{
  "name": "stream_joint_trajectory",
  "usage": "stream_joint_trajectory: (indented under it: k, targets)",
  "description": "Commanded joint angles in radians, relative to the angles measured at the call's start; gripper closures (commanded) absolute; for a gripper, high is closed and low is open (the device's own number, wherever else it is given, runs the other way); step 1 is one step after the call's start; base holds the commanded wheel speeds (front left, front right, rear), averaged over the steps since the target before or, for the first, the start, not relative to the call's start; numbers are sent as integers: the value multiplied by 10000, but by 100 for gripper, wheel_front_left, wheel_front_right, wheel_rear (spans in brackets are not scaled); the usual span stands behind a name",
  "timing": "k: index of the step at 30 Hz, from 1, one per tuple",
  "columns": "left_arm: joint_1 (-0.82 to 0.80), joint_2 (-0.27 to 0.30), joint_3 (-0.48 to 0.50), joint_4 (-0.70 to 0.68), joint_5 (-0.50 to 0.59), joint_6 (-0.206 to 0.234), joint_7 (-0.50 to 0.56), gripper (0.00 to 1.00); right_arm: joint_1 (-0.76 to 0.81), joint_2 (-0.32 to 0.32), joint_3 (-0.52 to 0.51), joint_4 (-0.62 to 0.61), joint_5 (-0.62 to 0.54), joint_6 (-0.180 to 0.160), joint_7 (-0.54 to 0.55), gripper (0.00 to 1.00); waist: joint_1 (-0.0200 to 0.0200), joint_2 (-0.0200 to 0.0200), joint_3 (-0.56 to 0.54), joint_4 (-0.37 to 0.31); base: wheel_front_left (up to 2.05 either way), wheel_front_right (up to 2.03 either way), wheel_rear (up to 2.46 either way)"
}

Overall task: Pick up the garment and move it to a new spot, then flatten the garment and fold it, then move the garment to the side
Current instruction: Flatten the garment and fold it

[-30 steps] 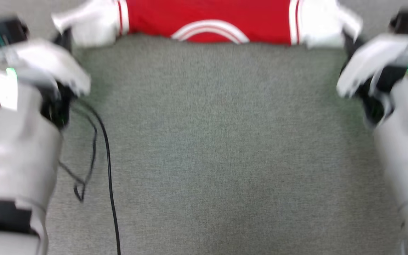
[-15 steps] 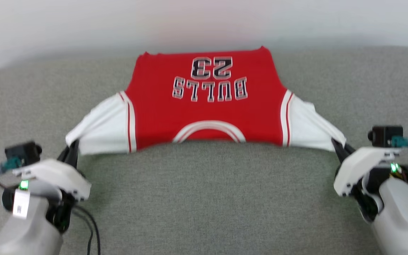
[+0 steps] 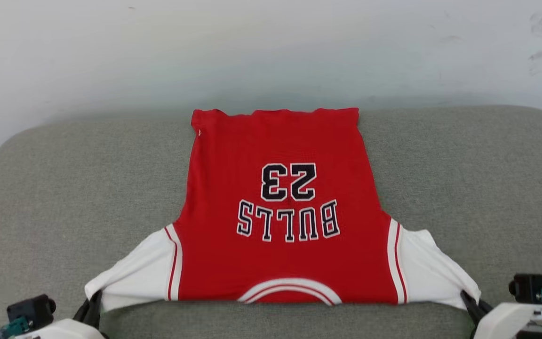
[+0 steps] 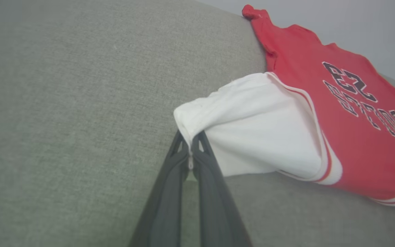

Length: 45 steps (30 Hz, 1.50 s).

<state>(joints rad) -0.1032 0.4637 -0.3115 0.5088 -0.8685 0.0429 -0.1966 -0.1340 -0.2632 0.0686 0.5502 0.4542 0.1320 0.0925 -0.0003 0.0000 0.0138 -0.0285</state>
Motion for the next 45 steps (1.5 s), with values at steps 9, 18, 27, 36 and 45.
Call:
stream_joint_trajectory:
  k: [9, 18, 27, 36, 45]
  targets:
    - [3122, 785, 245, -3124, -335, 1677, 979, 100, 3307, 940, -1441, -3057, -846, -23, 2296, 100, 3, 0, -187, 112, 0, 0, 0]
    - [3611, 877, 108, -4190, -191, 2139, 1165, 100, 4425, 1646, -1902, -4448, -1031, -21, 3409, 79, 3, 0, -15, 356, 0, 0, 0]
    - [2453, 728, -300, -4877, 412, 2166, 1115, 100, 2798, 1657, -2554, -4792, -915, -17, 2385, 0, 3, 0, 802, 915, 0, 0, 0]
    - [1300, 444, -619, -5705, 998, 2194, 868, 100, -710, 1331, -3150, -3649, -829, -17, 2082, 0, 3, 0, 2239, 1487, 0, 0, 0]
    - [217, 59, -1011, -5893, 1336, 1957, 726, 100, -4730, 239, -2890, -1388, -806, -15, 4882, 0, 3, 0, 3521, 2284, 0, 0, 0]
